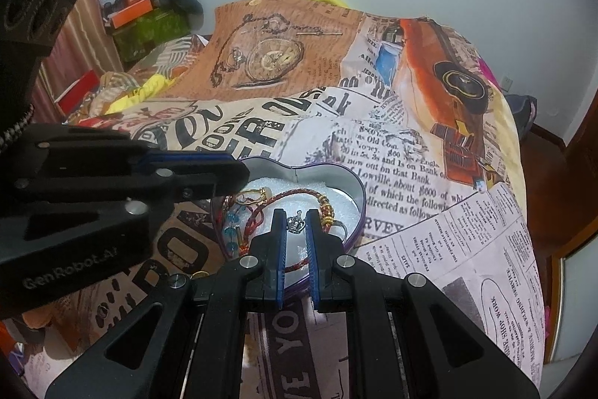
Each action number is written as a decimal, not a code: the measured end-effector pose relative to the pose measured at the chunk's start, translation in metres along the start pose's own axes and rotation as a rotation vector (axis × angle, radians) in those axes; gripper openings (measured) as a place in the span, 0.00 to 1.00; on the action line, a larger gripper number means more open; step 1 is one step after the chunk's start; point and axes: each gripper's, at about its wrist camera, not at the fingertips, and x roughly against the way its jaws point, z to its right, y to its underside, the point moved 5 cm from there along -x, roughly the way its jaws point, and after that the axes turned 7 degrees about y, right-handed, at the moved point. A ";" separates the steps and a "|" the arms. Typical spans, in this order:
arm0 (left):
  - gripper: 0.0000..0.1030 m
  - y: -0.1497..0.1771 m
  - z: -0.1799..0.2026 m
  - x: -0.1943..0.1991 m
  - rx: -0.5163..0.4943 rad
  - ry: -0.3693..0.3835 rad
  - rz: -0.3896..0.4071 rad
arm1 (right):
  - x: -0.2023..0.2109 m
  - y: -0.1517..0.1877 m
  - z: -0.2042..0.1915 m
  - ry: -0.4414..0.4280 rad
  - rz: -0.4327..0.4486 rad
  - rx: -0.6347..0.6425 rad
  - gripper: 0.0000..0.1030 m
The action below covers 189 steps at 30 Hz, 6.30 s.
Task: Organize jewelry
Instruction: 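Open both tools to drop the pieces into the tin, then move both open tools back toward the remaining rings on the bedspread, then grasp the gold ring with the right tool while the left grasps a silver ring, then carry both held rings over the purple heart tin, then open both tools to drop the rings into the tin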
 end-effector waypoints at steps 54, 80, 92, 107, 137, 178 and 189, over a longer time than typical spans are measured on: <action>0.32 0.106 0.012 0.098 -0.001 -0.126 -0.044 | 0.105 0.033 -0.038 0.028 0.034 -0.010 0.39; 0.08 0.140 0.003 0.054 -0.013 -0.113 -0.090 | 0.067 0.069 -0.029 -0.008 -0.086 -0.079 0.39; 0.08 0.121 -0.019 0.073 -0.009 -0.142 -0.010 | 0.040 0.059 -0.034 -0.026 -0.112 -0.049 0.39; 0.08 0.104 -0.040 0.070 0.021 -0.102 0.047 | -0.006 0.040 -0.054 -0.074 -0.175 0.060 0.39; 0.08 0.070 -0.002 0.105 -0.054 -0.124 0.122 | 0.045 0.009 -0.037 -0.018 0.006 0.005 0.18; 0.08 0.006 0.002 0.000 0.013 0.004 0.037 | 0.013 -0.003 0.013 -0.057 0.039 -0.071 0.18; 0.08 0.004 -0.006 -0.003 0.030 -0.018 0.044 | 0.003 -0.002 0.009 -0.070 0.027 -0.060 0.18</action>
